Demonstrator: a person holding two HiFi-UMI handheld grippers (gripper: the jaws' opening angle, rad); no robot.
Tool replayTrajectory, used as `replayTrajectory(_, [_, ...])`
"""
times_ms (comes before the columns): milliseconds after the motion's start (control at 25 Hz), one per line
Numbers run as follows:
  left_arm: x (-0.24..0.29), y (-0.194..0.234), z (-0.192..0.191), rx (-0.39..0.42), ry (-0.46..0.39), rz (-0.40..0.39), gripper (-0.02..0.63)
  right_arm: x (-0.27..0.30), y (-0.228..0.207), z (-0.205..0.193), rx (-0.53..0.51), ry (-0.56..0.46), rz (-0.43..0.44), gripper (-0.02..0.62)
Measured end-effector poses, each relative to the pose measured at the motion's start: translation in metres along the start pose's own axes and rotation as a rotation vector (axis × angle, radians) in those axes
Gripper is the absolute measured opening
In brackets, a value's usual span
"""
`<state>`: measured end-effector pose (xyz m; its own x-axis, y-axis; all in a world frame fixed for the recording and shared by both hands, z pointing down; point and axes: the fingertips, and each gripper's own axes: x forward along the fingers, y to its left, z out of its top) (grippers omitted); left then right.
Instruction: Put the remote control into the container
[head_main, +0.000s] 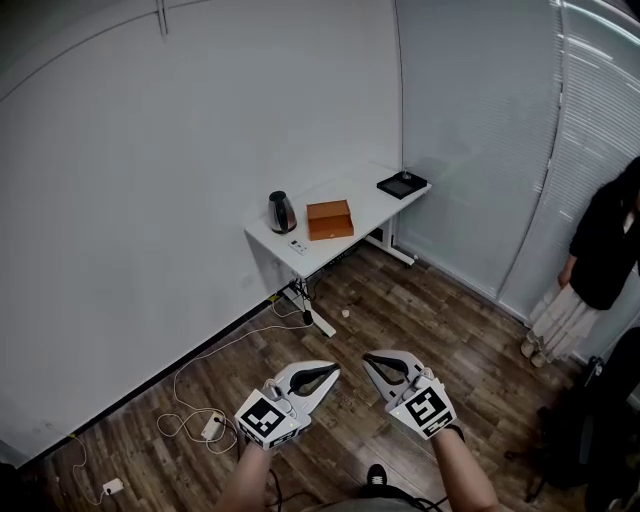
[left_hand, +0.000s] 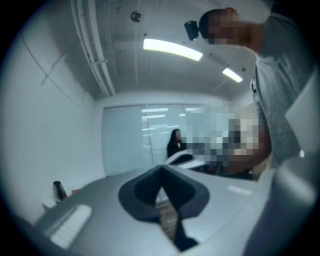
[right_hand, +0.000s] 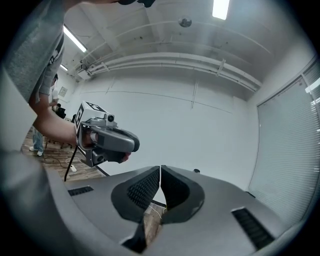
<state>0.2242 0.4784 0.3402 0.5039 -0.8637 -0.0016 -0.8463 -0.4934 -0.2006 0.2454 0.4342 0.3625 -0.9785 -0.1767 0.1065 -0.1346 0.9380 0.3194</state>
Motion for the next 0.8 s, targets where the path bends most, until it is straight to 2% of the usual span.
replayTrajectory(280, [0.031, 0.007, 0.006, 0.014, 0.002, 0.029, 0.0, 0.0, -0.034, -0.005, -0.011, -0.012, 0.037, 0.017])
replayTrajectory(440, [0.04, 0.021, 0.007, 0.023, 0.041, 0.072, 0.0, 0.007, -0.047, -0.006, -0.009, -0.027, 0.064, 0.017])
replayTrajectory(800, [0.072, 0.047, -0.012, 0.011, 0.083, 0.116, 0.0, 0.029, -0.075, -0.031, 0.032, -0.053, 0.141, 0.017])
